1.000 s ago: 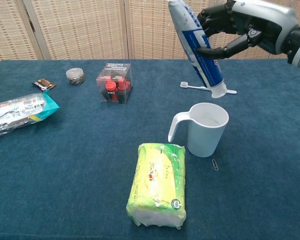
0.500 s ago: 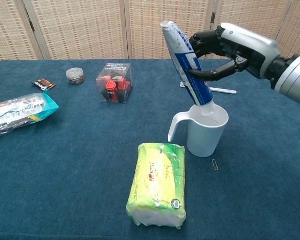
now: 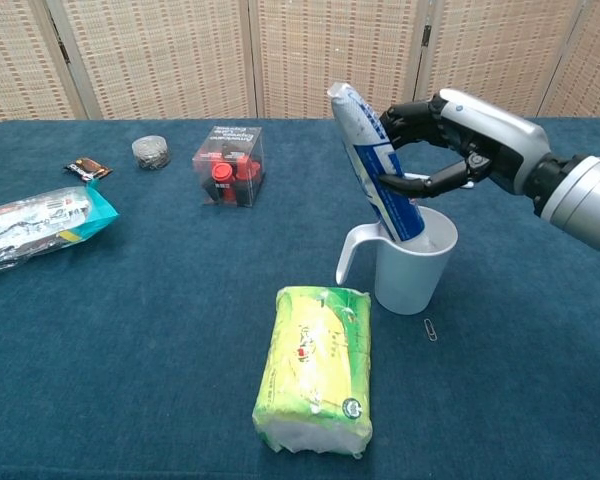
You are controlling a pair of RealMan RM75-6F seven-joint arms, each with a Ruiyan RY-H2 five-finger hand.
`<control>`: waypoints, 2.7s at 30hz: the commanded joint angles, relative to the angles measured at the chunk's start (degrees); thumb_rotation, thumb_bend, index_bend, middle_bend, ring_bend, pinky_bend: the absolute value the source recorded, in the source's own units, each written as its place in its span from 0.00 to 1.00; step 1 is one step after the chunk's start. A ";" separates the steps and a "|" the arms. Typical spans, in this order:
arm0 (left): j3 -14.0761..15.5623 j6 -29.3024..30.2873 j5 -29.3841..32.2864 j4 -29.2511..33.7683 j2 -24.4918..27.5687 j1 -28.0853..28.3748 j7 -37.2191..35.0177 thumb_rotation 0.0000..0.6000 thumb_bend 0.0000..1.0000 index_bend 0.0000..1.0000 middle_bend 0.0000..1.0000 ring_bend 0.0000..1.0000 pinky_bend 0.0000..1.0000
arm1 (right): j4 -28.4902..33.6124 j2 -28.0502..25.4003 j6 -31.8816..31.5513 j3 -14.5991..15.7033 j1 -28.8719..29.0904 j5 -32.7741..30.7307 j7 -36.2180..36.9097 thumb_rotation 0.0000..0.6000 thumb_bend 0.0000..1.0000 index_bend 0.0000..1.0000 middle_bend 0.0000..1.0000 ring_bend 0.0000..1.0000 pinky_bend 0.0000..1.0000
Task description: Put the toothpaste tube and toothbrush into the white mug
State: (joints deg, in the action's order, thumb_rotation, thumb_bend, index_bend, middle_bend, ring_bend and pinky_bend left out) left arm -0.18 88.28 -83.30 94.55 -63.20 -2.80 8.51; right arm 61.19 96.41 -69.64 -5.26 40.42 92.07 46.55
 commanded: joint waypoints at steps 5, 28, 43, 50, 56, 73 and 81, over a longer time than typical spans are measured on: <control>0.01 -0.04 0.00 -0.08 -0.05 0.01 -0.10 1.00 0.31 0.19 0.04 0.04 0.13 | -3.42 1.70 -1.99 1.21 -0.64 1.19 2.59 1.00 0.28 0.67 0.57 0.35 0.23; 0.01 -0.44 0.00 -0.32 -0.37 0.27 0.02 1.00 0.31 0.19 0.04 0.04 0.13 | -8.54 3.02 -5.10 3.07 -2.49 2.11 5.61 1.00 0.28 0.44 0.50 0.35 0.23; 0.15 -0.57 0.09 -0.26 -0.32 0.24 0.22 1.00 0.31 0.19 0.04 0.04 0.13 | -9.81 3.79 -5.71 3.41 -2.40 2.50 6.72 1.00 0.26 0.31 0.46 0.34 0.23; 0.08 -0.63 0.08 -0.27 -0.38 0.34 0.26 1.00 0.31 0.19 0.04 0.04 0.13 | -9.18 2.89 -6.78 4.08 -2.86 3.24 6.19 1.00 0.26 0.30 0.46 0.34 0.23; 0.12 -0.69 0.06 -0.28 -0.49 0.37 0.32 1.00 0.31 0.19 0.04 0.04 0.13 | -8.64 1.85 -7.20 4.54 -3.04 3.84 3.99 1.00 0.26 0.24 0.44 0.32 0.23; 0.06 -0.62 -0.08 -0.05 -0.36 0.47 0.43 1.00 0.31 0.19 0.04 0.04 0.13 | -5.32 -3.31 -9.71 4.91 -4.21 4.70 -0.41 1.00 0.18 0.00 0.26 0.20 0.18; 0.08 -0.82 -0.41 0.17 -0.57 0.76 0.77 1.00 0.31 0.19 0.04 0.04 0.13 | -0.02 -9.90 -9.33 3.72 -4.45 3.66 -5.83 1.00 0.25 0.00 0.27 0.20 0.17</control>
State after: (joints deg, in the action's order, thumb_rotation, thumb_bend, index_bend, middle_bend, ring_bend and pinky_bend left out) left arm -0.10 87.48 -83.70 94.70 -63.75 -2.07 9.26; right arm 59.70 88.03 -79.25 -0.99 36.04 96.29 41.80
